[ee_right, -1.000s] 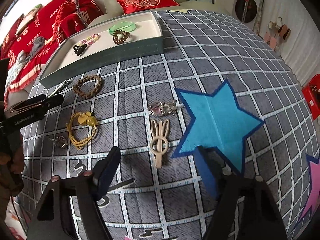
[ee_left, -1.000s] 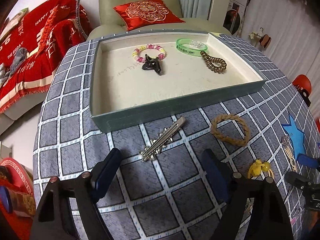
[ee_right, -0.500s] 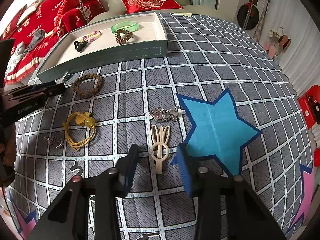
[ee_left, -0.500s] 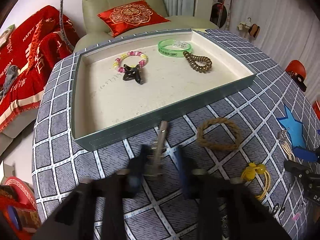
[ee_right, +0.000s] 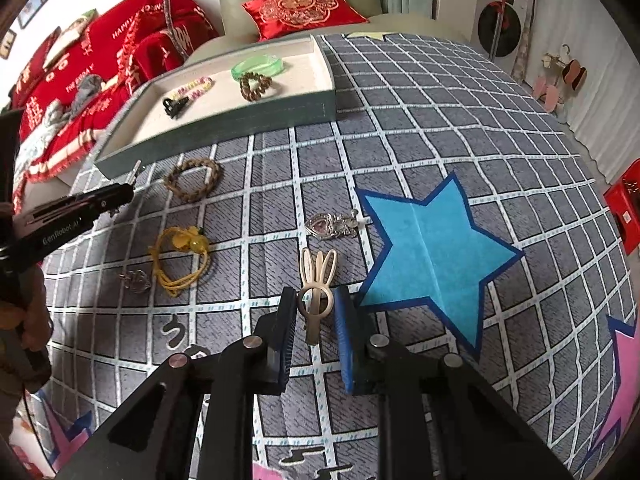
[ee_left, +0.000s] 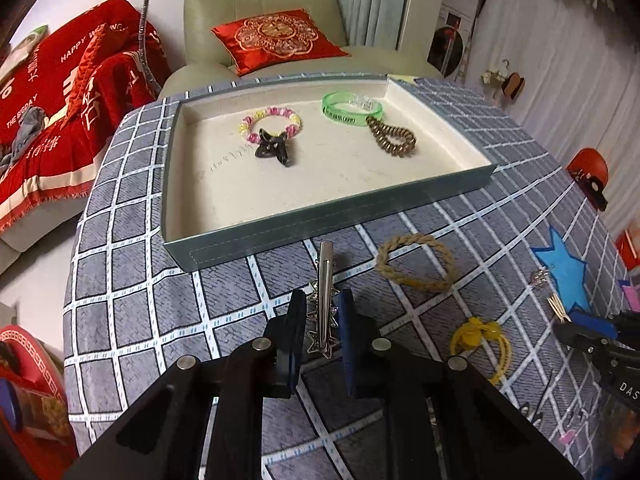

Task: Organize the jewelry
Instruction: 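Grasp the beige bunny-ear clip with the right tool while the left tool grasps the silver barrette, then carry the bunny-ear clip and silver barrette toward the white tray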

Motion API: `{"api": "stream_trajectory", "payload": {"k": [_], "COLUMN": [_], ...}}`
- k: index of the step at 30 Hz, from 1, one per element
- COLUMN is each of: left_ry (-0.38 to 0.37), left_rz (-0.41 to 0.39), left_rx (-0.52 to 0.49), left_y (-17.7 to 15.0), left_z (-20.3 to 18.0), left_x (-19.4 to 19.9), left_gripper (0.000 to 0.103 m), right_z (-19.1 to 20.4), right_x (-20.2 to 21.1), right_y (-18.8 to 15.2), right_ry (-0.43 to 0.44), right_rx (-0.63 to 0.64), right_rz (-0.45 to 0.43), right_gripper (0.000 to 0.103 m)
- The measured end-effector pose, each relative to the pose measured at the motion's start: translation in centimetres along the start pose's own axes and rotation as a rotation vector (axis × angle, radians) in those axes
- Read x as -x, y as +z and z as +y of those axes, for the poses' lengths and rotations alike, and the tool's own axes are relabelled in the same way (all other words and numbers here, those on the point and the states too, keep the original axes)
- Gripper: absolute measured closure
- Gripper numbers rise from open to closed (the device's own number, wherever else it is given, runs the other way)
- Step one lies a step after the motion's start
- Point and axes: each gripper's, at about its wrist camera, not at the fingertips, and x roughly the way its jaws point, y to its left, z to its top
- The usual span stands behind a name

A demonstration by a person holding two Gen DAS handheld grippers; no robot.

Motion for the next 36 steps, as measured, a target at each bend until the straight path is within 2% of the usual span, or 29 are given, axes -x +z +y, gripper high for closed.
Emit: {"api": "stream_trajectory", "payload": {"k": [12,21,29,36], "left_ry": [-0.030,-0.041,-0.017,0.013], "left_rz": [-0.086,-0.127,-0.166,-0.167], "left_rx": [0.014,0.042,0.058,0.088], "left_y": [0.8,2.2,4.8,7.5], "left_z": [-0.5,0.1,1.2,2.6], "left_x": [3.9,5.7,6.5,5.1], "left_gripper": [0.071,0.071,0.071,0.071], "right_z": [-0.6,0.3,0.8,1.2], "right_x": [2.5,3.5,3.6,2.4], "right_y": [1.4,3.7,8.1,12.9], "right_ry": [0.084,0.122,0.172,0.222], "right_rx": [-0.038,-0.011,0.014,0.004], "right_rz": [-0.050,-0.075,-0.101,-0.107], "right_gripper": [0.082,0.082,0.082,0.082]}}
